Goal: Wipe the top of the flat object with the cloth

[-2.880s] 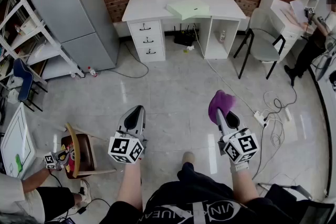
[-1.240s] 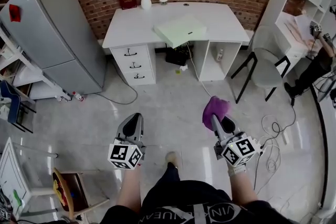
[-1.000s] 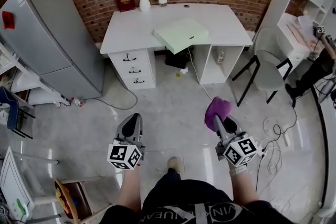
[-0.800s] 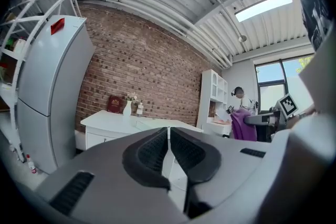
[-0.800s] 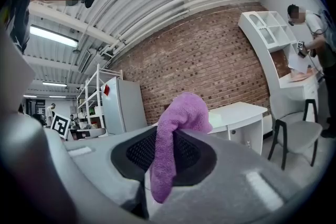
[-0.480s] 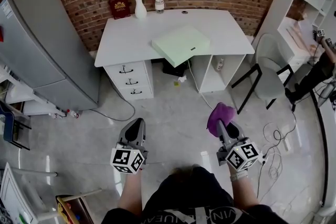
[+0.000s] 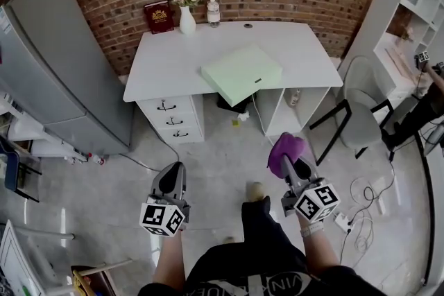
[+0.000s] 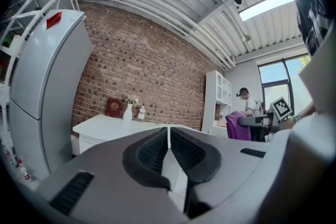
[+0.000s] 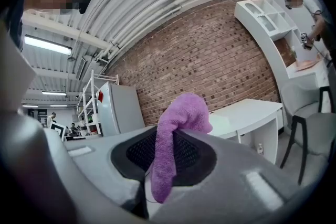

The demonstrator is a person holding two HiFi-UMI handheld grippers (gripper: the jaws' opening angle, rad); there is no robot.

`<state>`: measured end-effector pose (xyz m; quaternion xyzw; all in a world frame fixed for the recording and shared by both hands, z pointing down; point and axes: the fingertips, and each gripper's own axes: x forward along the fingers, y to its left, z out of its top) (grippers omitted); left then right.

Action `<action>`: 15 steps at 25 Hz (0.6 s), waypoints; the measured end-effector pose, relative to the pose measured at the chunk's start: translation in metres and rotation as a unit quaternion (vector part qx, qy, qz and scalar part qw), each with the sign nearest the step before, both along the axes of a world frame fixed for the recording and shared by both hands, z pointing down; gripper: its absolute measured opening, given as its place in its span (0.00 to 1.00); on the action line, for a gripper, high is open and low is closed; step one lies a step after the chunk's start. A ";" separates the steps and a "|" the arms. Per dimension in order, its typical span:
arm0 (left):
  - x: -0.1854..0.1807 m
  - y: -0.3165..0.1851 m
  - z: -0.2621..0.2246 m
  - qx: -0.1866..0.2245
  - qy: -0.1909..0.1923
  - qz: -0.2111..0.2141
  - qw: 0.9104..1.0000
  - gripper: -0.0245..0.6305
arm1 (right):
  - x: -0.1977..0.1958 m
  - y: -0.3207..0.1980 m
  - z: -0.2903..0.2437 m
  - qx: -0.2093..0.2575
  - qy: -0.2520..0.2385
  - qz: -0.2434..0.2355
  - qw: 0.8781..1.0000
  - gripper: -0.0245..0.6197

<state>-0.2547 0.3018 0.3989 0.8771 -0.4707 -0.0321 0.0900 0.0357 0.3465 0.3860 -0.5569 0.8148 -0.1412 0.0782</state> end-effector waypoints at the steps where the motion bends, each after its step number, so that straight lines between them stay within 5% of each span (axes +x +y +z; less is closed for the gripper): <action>1: 0.002 -0.007 -0.002 0.001 0.002 -0.005 1.000 0.07 | 0.002 -0.013 -0.001 0.002 -0.001 -0.008 1.000 0.13; 15: 0.103 -0.164 -0.010 -0.011 0.013 -0.054 0.998 0.07 | 0.082 -0.187 -0.006 0.000 -0.004 -0.086 0.996 0.13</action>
